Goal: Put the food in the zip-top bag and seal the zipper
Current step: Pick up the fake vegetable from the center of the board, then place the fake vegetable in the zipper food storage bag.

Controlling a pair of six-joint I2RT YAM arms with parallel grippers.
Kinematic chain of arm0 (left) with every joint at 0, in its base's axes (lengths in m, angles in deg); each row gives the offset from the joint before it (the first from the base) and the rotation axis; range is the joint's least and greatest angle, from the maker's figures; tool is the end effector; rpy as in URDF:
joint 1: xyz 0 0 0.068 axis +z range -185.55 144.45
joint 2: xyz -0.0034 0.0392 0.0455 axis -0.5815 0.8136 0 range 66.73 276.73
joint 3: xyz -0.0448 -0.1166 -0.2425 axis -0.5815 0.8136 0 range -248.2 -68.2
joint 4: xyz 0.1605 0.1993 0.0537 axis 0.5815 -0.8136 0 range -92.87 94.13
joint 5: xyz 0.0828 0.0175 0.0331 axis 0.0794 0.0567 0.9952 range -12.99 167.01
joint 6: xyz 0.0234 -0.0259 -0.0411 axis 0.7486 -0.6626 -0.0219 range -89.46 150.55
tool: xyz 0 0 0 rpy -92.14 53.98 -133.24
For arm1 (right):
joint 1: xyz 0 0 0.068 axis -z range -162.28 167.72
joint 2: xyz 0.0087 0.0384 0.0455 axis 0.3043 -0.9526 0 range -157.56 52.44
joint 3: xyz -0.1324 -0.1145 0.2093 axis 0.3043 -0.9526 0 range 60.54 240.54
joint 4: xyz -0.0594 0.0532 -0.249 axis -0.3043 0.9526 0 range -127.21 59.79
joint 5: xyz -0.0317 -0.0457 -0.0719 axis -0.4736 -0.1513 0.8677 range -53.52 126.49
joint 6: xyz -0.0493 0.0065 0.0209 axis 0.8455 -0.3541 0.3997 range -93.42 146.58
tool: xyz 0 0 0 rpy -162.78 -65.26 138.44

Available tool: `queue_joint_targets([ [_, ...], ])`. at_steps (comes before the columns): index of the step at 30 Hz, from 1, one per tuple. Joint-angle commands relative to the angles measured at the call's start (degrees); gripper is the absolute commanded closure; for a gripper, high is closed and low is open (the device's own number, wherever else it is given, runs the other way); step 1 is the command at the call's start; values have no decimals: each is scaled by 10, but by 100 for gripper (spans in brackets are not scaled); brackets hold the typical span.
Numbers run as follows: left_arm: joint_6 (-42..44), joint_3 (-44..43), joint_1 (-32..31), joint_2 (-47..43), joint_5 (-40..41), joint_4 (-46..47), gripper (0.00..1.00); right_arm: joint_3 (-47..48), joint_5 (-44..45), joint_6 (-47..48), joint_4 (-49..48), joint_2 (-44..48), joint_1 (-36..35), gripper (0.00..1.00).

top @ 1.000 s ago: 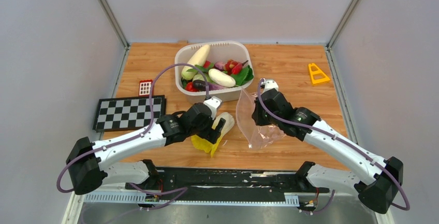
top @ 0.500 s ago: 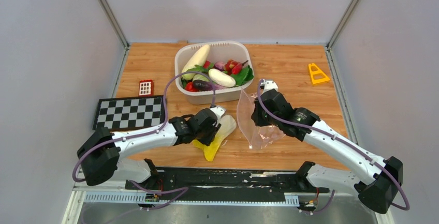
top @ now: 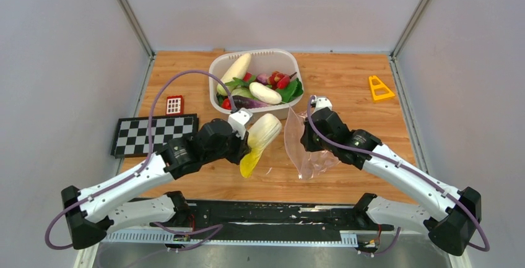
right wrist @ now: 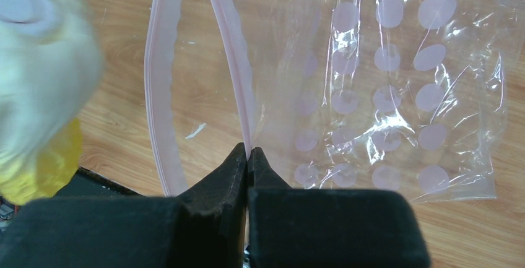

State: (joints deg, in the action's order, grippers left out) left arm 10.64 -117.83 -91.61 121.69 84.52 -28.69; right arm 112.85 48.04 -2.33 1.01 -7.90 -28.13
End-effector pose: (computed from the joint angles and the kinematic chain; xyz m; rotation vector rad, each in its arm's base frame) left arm 0.1176 -0.1666 0.2991 0.6414 2.2010 -0.5668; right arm 0.1553 0.1497 0.2894 -0.2559 2.3783 0.3902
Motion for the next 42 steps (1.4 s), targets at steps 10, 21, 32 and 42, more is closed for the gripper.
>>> queue_joint_targets([
  [10,18,-47,2,32,-207,75,88,3,1,-9,-38,3,-2,100],
  [21,30,-54,2,93,-134,28,90,1,1,-6,-32,22,-2,100],
  [32,43,-95,2,142,-100,-15,91,2,-53,14,-57,31,-3,100],
  [42,50,-222,-27,265,-77,-101,89,35,14,38,-23,-16,-75,100],
])
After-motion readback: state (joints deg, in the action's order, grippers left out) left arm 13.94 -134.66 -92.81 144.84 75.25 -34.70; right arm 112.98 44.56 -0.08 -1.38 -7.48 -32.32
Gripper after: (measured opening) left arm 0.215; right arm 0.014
